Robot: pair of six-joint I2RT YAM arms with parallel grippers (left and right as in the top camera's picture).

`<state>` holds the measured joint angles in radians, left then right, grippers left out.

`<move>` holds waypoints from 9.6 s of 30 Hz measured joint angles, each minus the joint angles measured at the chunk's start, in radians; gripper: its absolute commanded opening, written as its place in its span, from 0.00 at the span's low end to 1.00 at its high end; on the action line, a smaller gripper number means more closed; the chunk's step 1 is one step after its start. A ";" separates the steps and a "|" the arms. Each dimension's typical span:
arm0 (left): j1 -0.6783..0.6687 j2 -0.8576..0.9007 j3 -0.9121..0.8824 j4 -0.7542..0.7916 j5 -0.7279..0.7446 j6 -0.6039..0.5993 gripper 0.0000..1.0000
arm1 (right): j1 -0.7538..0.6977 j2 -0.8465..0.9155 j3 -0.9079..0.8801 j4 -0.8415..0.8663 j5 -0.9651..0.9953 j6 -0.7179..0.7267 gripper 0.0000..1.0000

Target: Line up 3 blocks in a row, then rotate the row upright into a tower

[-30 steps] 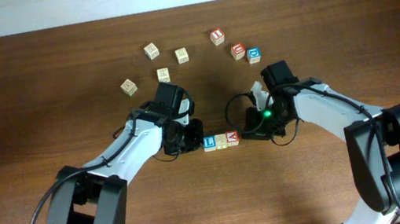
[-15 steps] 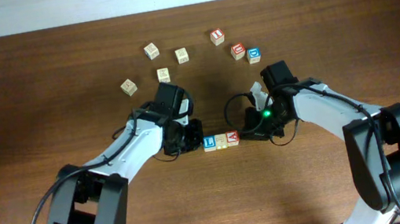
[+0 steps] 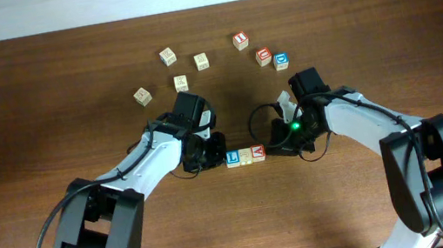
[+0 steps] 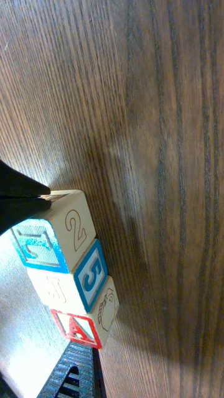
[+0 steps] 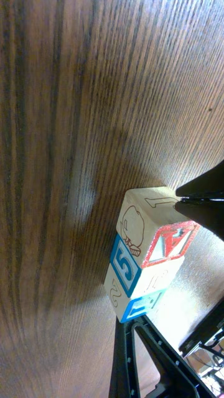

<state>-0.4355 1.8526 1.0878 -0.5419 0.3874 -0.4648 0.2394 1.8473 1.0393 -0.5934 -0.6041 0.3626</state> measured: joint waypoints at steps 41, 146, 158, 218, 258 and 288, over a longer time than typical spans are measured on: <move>0.011 0.003 0.000 -0.010 0.014 0.015 0.00 | 0.099 -0.006 0.005 -0.013 0.196 0.090 0.04; 0.159 -0.003 0.008 -0.086 -0.082 0.003 0.00 | 0.214 -0.074 0.352 -0.289 0.226 0.008 0.04; 0.158 -0.003 0.008 -0.090 -0.115 -0.008 0.00 | 0.326 -0.043 0.269 -0.225 0.290 0.121 0.05; 0.325 -0.515 0.464 -0.490 -0.198 0.394 0.99 | -0.259 -1.682 -0.574 0.217 0.418 -0.407 0.98; 0.399 -1.127 -0.413 0.316 -0.335 0.501 0.99 | -0.259 -1.836 -1.025 0.526 0.491 -0.417 0.98; 0.484 -1.838 -1.071 0.463 -0.317 0.818 0.99 | -0.259 -1.837 -1.025 0.526 0.491 -0.417 0.98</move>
<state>0.0486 0.0147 0.0166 -0.0784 0.0700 0.3531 -0.0193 0.0101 0.0147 -0.0677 -0.1131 -0.0540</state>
